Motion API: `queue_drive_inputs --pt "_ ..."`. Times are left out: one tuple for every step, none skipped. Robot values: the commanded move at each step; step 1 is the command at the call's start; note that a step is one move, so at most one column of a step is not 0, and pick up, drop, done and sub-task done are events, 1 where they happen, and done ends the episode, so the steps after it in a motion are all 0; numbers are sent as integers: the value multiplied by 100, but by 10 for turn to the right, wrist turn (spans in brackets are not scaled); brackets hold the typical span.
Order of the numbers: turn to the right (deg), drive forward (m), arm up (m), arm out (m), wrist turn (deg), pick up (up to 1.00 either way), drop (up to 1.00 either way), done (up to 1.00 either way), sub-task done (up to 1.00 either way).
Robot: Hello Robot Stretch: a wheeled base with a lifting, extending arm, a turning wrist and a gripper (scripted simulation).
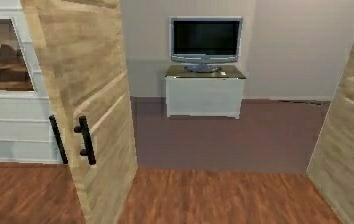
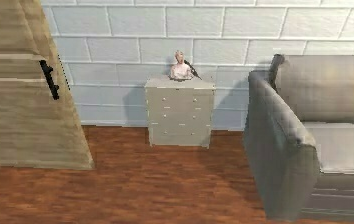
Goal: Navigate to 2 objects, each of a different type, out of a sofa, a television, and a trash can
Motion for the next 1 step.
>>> queue_drive_inputs --pt "30 0 0 0 0 0 0 0 0"
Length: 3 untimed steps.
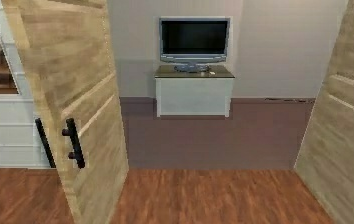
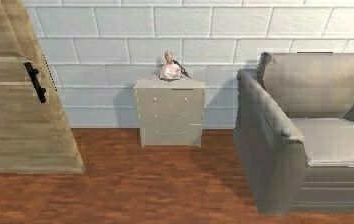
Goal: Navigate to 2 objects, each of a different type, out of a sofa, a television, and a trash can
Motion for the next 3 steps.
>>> queue_drive_inputs --pt "0 100 0 0 0 0 0 0 0" --pt "0 95 0 0 0 0 0 0 0" --pt "-240 0 0 0 0 0 0 0 0"
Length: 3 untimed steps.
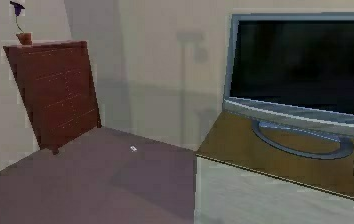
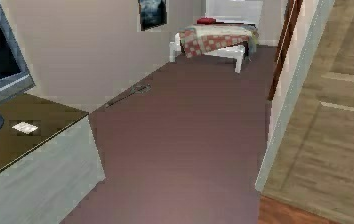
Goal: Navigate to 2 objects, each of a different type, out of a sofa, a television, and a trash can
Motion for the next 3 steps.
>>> queue_drive_inputs --pt "0 65 0 0 0 0 0 0 0" --pt "450 0 0 0 0 0 0 0 0" --pt "90 0 0 0 0 0 0 0 0"
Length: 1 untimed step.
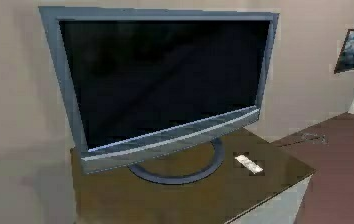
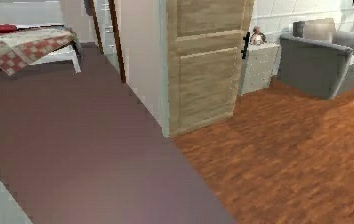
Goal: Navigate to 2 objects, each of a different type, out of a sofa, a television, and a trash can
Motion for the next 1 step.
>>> queue_drive_inputs --pt "0 0 0 0 0 0 0 100 0"
